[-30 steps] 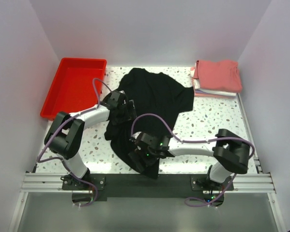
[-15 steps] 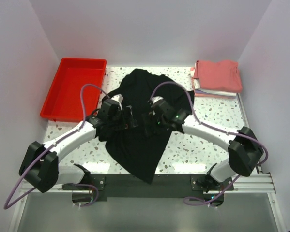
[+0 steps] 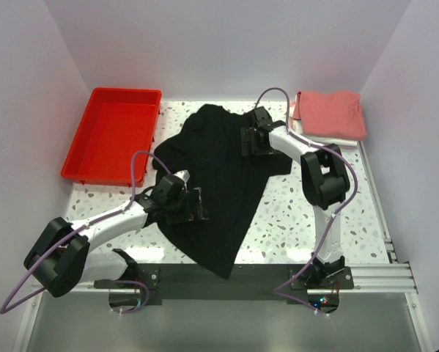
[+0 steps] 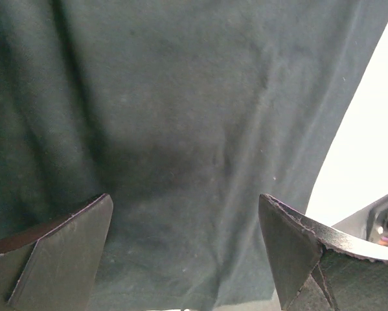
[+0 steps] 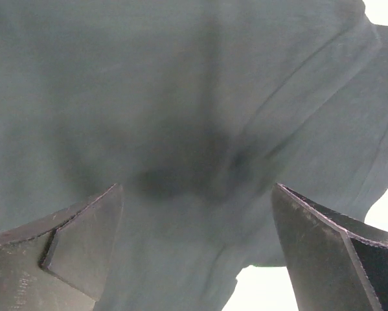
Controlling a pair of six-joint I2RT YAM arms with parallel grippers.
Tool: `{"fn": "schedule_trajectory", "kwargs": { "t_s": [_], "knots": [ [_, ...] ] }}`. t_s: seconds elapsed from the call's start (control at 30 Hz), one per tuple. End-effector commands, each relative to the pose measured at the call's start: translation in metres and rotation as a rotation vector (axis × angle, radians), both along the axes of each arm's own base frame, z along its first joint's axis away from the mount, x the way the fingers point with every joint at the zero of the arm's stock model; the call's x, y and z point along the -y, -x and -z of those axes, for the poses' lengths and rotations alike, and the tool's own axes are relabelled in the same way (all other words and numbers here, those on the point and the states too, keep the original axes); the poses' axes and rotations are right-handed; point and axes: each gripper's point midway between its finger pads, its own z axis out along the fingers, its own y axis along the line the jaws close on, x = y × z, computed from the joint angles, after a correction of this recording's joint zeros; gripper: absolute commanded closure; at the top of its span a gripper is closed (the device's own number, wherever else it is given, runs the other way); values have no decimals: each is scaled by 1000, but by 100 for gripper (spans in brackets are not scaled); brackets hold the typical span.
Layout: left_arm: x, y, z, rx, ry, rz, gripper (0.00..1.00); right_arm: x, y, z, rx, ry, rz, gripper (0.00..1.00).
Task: Fold and stack the t-shirts
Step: Flatten the tshirt out
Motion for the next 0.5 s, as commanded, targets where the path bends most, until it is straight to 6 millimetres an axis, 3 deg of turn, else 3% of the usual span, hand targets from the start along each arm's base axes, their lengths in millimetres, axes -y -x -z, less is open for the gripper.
{"fn": "schedule_trajectory", "kwargs": {
  "t_s": [0.0, 0.1, 0.2, 0.37, 0.47],
  "knots": [
    [0, -15, -7, 63, 2, -55, 0, 22, -2, 23, -84, 117, 11, 1],
    [-1, -22, 2, 63, -38, -57, 0, 31, 12, 38, -123, 119, 18, 1],
    [6, -32, 10, 52, -67, -16, 0, 35, 42, 54, -168, 86, 34, 1],
    [30, -65, 17, 56, -97, 47, 0, 38, 102, 46, -192, -44, 55, 1],
    [32, -95, 28, 58, -159, 39, 0, 44, 140, 38, -199, -94, 71, 1]
  ]
}}
